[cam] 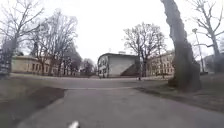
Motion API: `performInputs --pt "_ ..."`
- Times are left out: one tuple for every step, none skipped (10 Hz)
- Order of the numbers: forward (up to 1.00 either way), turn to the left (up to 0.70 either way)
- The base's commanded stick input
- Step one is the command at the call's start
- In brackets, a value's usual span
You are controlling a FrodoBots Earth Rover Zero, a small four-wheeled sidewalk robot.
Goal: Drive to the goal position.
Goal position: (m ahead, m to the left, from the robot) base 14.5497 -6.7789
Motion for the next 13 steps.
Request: performInputs --pt "1.00 0.00" --pt "1.00 0.00" --pt "1.00 0.00" --pt "1.00 0.00" --pt "1.00 0.00" --pt "1.00 0.00" --pt "1.00 0.00" --pt "1.00 0.00" --pt "1.00 0.00" --pt "1.00 0.00" --pt "1.00 0.00" --pt "1.00 0.00" --pt "1.00 0.00"
